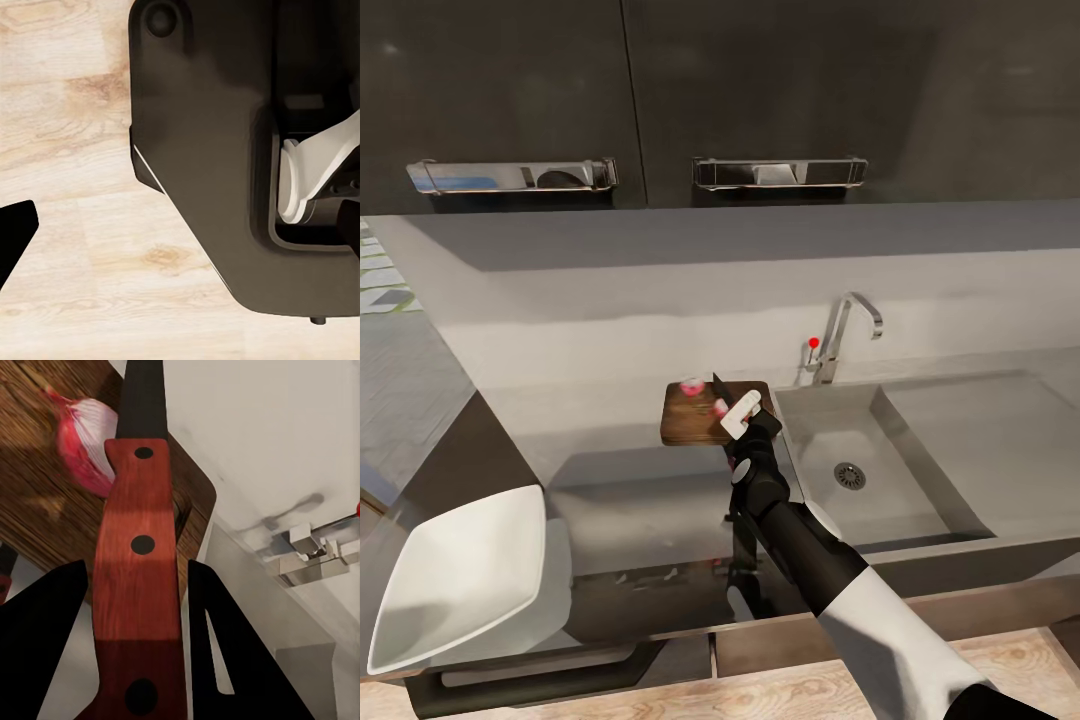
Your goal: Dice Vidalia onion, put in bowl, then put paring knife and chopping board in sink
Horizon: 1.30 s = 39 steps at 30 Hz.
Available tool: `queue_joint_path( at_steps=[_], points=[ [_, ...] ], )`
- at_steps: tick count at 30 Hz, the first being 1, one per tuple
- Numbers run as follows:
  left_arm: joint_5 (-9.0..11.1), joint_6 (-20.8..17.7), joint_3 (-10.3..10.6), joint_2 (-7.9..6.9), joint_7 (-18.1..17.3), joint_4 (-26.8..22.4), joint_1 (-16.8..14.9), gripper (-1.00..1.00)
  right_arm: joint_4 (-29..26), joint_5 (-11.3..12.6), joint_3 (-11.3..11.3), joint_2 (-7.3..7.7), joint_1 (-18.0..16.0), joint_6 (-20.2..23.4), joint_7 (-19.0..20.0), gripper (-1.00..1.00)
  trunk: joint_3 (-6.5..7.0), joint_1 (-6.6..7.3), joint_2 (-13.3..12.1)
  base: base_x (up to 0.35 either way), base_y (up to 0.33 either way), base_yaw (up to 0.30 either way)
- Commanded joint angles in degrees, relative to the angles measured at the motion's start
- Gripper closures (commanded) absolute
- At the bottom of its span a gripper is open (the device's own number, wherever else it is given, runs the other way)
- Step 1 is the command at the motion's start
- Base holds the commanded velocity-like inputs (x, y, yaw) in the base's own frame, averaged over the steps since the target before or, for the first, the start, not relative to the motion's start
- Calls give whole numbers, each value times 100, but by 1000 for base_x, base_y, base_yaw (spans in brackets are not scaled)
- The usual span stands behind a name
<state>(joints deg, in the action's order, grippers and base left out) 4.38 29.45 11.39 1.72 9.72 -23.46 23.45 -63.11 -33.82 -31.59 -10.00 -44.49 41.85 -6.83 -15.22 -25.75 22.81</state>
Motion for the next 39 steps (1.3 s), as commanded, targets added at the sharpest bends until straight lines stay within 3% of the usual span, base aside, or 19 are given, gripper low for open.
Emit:
queue_joint_path(
  at_steps=[1, 13, 27, 39],
  points=[
    [45, 8, 48, -5, 39, -9, 2, -100, 1, 7, -14, 0, -7, 34, -29, 100, -10, -4, 11, 0, 0, 0],
    [45, 8, 48, -5, 37, -9, 1, -100, 1, 16, -22, 0, -7, 34, -29, 100, -18, -4, 11, 0, 0, 0],
    [45, 8, 49, -5, 38, -9, 2, -100, 77, 16, -23, 0, -7, 34, -29, 100, -132, -4, 11, 0, 0, 0],
    [45, 8, 48, -5, 36, -9, 1, -100, 168, 7, -23, 0, -7, 34, -27, 100, -126, -4, 11, 0, 0, 0]
  ],
)
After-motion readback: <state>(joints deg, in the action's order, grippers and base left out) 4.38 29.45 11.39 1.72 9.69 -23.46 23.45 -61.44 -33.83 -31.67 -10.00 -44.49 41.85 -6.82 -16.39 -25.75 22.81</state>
